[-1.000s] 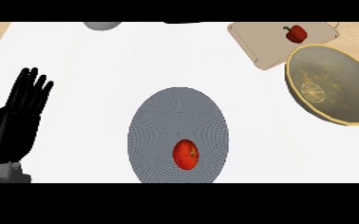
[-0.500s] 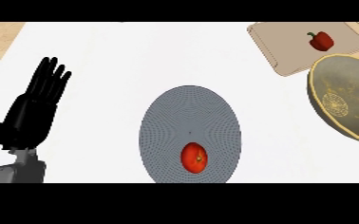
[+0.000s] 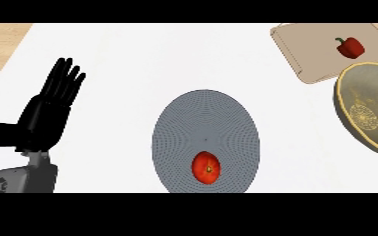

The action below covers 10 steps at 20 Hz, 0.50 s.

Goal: Pick the cupcake from the placemat and place it in the bowl

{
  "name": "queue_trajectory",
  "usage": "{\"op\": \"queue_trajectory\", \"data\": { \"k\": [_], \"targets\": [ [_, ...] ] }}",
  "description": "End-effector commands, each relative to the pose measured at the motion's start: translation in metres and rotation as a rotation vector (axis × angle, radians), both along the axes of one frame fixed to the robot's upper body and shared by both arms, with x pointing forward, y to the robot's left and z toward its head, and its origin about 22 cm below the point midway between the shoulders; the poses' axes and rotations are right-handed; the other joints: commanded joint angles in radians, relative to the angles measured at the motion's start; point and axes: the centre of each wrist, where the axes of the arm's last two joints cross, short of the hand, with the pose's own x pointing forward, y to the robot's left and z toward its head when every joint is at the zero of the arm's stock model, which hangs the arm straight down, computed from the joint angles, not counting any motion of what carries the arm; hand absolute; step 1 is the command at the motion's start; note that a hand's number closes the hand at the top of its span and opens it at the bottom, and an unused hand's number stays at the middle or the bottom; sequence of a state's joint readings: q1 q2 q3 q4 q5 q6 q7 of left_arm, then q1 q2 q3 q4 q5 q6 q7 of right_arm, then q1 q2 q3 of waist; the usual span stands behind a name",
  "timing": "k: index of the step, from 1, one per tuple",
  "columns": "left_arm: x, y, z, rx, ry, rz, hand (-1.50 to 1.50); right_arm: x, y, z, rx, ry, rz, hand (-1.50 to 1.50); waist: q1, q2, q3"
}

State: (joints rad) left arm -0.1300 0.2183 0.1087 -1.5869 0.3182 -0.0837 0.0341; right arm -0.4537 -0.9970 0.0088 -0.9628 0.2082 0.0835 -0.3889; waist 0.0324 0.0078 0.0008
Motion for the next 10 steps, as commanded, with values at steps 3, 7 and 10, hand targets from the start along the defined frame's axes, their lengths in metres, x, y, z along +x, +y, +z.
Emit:
{"op": "queue_trajectory", "data": {
  "k": [3, 7, 10],
  "targets": [
    [0.009, -0.005, -0.002, -0.002, -0.014, -0.016, 0.0, 0.025, 0.003, -0.03, -0.121, 0.191, -0.005, 1.5, 0.02, 0.01, 0.001],
    [0.013, -0.022, 0.003, -0.003, 0.007, -0.023, 0.0, 0.044, 0.008, -0.046, 0.039, 0.282, -0.065, 1.5, 0.015, 0.009, 0.002],
    [0.009, -0.003, 0.006, -0.013, -0.012, -0.027, 0.0, 0.044, 0.008, -0.062, 0.036, 0.37, 0.049, -1.5, 0.024, 0.011, 0.002]
  ]
}}
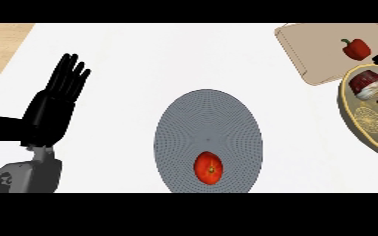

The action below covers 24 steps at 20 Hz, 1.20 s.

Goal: Pick the cupcake from the placemat and place it in the bowl

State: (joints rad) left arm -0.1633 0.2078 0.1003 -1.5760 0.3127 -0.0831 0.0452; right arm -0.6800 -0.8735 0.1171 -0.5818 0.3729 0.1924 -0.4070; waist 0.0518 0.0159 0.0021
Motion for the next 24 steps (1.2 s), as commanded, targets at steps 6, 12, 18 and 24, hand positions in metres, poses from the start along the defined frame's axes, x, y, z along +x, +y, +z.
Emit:
{"op": "queue_trajectory", "data": {
  "k": [6, 12, 18, 24],
  "targets": [
    [0.015, 0.011, 0.006, -0.002, -0.011, 0.018, 0.0, 0.027, 0.015, -0.009, 0.336, -0.086, 0.116, -1.5, -0.004, 0.004, 0.001],
    [0.009, 0.011, 0.014, 0.008, -0.009, 0.012, 0.0, 0.014, -0.016, 0.005, 0.746, -0.243, 0.006, -1.5, -0.012, 0.0, 0.002],
    [0.004, 0.005, 0.012, -0.004, -0.014, 0.012, 0.0, -0.029, -0.069, 0.019, 0.774, -0.29, -0.146, -1.5, -0.009, 0.005, 0.003],
    [0.0, 0.005, 0.006, -0.014, -0.025, 0.017, 0.0, -0.091, -0.122, 0.046, 0.774, -0.287, -0.205, -1.5, -0.01, 0.012, 0.007]
  ]
}}
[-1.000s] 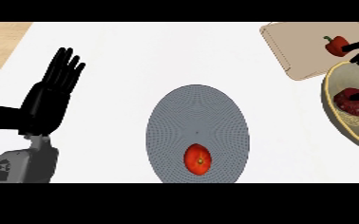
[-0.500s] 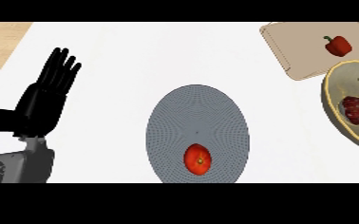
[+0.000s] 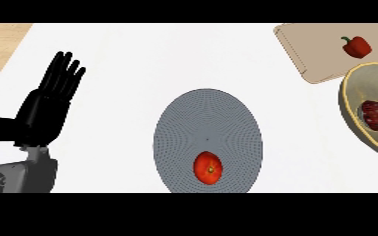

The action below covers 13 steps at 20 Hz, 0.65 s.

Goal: Pick the cupcake from the placemat and place it in the bowl

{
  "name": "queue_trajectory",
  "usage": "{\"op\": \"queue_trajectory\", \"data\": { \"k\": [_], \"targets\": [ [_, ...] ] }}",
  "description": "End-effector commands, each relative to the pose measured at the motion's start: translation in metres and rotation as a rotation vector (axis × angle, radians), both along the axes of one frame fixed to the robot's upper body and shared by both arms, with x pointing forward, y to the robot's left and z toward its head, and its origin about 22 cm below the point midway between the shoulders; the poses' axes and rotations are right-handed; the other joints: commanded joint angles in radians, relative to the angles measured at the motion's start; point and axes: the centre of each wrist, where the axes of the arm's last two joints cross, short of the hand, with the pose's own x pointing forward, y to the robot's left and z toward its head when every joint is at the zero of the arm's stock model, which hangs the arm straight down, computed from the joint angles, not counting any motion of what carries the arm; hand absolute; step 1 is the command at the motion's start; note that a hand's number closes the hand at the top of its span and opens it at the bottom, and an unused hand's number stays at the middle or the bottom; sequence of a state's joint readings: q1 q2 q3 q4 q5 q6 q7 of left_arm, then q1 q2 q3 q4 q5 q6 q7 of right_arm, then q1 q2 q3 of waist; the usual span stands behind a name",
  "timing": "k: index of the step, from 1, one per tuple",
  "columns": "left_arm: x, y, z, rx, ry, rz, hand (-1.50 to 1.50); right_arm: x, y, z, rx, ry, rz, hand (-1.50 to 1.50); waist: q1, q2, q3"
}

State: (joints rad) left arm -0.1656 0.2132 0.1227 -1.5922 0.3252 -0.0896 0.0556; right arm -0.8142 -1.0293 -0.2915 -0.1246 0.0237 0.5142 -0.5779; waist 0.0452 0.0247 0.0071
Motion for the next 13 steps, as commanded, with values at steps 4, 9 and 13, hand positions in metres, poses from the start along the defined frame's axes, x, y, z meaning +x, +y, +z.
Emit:
{"op": "queue_trajectory", "data": {
  "k": [4, 9, 13],
  "targets": [
    [-0.002, 0.009, 0.007, -0.007, 0.001, 0.0, 0.0, -0.056, -0.039, 0.01, 0.03, -0.005, -0.032, -1.5, -0.002, 0.003, 0.006],
    [-0.005, 0.007, -0.004, -0.008, 0.001, 0.02, 0.0, -0.074, -0.049, 0.01, 0.043, 0.02, 0.018, -1.5, -0.017, 0.002, 0.007],
    [-0.004, 0.007, -0.005, -0.011, 0.014, 0.013, 0.0, -0.086, -0.055, 0.015, 0.017, 0.068, 0.015, -1.5, -0.02, 0.004, 0.009]
  ]
}}
